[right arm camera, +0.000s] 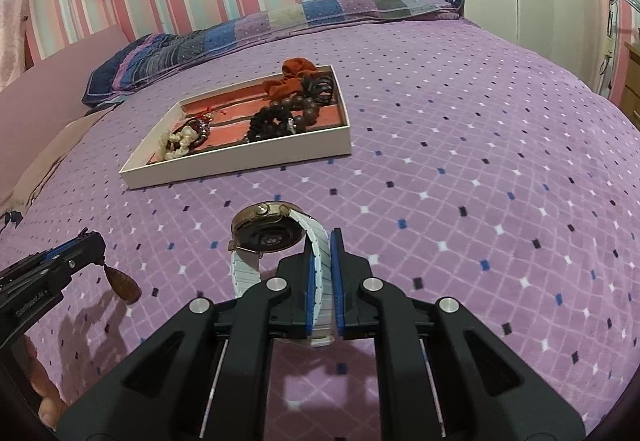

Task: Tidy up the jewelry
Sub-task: 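Lift and carry the pendant and watch over the cream tray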

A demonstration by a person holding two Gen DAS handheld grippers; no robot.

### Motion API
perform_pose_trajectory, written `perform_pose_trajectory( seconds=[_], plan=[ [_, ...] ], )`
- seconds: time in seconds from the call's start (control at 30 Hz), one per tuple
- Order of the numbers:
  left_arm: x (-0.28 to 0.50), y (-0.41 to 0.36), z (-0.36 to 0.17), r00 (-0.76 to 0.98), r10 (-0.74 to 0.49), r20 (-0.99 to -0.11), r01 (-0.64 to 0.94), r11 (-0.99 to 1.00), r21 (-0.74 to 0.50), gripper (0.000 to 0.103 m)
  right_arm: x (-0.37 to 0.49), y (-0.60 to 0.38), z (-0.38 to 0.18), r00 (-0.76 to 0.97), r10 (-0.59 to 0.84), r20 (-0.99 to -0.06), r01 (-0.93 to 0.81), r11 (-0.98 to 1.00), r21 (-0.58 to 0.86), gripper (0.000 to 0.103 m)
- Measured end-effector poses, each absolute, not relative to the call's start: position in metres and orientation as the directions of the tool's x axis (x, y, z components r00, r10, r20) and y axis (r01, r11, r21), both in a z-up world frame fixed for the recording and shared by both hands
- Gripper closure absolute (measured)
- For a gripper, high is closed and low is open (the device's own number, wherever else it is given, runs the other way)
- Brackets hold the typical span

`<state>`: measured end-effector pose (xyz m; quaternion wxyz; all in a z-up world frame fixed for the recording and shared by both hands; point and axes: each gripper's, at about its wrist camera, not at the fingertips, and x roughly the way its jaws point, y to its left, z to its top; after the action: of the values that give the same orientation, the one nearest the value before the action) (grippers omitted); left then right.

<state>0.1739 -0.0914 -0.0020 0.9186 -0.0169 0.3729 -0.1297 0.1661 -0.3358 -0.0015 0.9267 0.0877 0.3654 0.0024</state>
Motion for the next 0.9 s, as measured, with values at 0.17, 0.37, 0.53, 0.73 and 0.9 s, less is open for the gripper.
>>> perform_pose_trajectory(
  seconds=[0.17,0.37,0.53,0.73,0.9],
  plan=[
    [0.178,-0.087,0.004,0.688,-0.241,-0.685,0.219,0.968,-0.121,0.082,0.174,-0.331,0.001,0.729,0.074,-0.681,0.058,0.984,0.170,0.095],
    [0.201,-0.075,0.025,0.702,-0.223,-0.677,0.195,0.974,-0.118,0.082,0.191,-0.328,0.011,0.734,0.068,-0.676,0.055,0.986,0.159,0.095],
    [0.232,-0.072,0.046,0.728,-0.212,-0.652,0.192,0.976,-0.103,0.082,0.214,-0.325,0.017,0.735,0.055,-0.675,0.041,0.991,0.126,0.095],
    [0.275,-0.076,0.066,0.751,-0.216,-0.624,0.203,0.975,-0.092,0.082,0.261,-0.322,0.029,0.744,0.063,-0.665,0.020,0.993,0.117,0.095],
    [0.322,-0.081,0.072,0.761,-0.210,-0.614,0.200,0.976,-0.085,0.082,0.310,-0.321,0.038,0.748,0.078,-0.659,0.006,0.992,0.124,0.095]
  ],
)
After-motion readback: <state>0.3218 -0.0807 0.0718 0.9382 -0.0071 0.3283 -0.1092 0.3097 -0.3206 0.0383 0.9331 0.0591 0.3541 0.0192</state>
